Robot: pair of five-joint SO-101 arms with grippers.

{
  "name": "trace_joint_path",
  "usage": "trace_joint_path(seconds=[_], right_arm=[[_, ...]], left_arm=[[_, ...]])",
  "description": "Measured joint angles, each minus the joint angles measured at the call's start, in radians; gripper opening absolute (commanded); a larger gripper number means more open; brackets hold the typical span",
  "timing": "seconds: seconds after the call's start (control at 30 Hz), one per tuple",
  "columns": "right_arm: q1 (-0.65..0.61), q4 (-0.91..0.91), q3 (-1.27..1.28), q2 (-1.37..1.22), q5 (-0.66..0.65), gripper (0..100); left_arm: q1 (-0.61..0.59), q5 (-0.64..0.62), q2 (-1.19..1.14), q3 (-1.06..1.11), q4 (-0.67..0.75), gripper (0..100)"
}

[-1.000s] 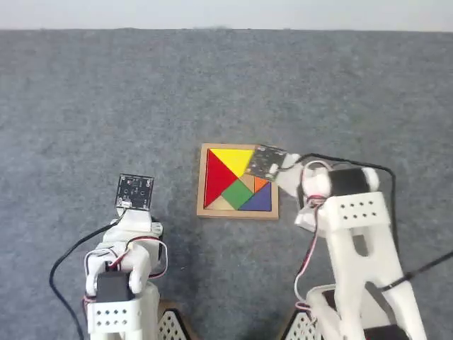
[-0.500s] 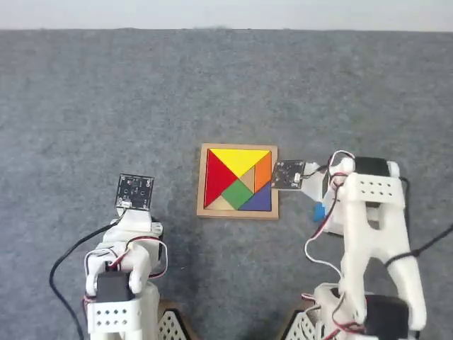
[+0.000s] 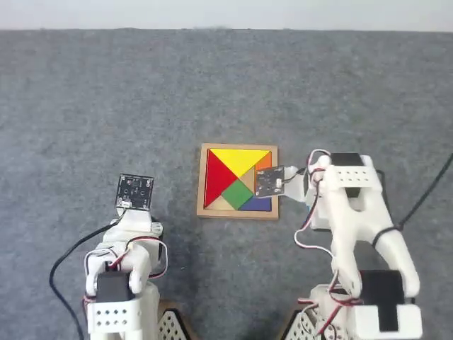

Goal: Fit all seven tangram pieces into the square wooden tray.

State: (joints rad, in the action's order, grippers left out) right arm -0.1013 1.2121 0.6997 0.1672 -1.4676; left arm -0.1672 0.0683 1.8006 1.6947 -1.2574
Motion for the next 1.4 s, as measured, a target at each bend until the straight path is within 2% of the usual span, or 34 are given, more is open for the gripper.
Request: trace_joint_path(seconds=[0.17, 0.33, 0.63, 1.0, 1.4], right_arm=[[0.003, -0.044, 0.000, -0.043, -0.020, 16.2], [0.025, -0.048, 0.000, -0.049, -0.028, 22.5], [0.068, -0.048, 0.000, -0.052, -0.086, 21.2], [0.071, -0.086, 0.000, -0.054, -0.094, 21.2], [0.054, -0.095, -0.040, -0.166, -0.095, 20.9]], left_arm=[[0.000, 0.000, 0.000, 0.000, 0.000, 2], [0.000, 0.000, 0.000, 0.000, 0.000, 2], [0.000, 0.000, 0.000, 0.000, 0.000, 2], [0.000, 0.000, 0.000, 0.000, 0.000, 2], [0.000, 0.000, 0.000, 0.000, 0.000, 2]])
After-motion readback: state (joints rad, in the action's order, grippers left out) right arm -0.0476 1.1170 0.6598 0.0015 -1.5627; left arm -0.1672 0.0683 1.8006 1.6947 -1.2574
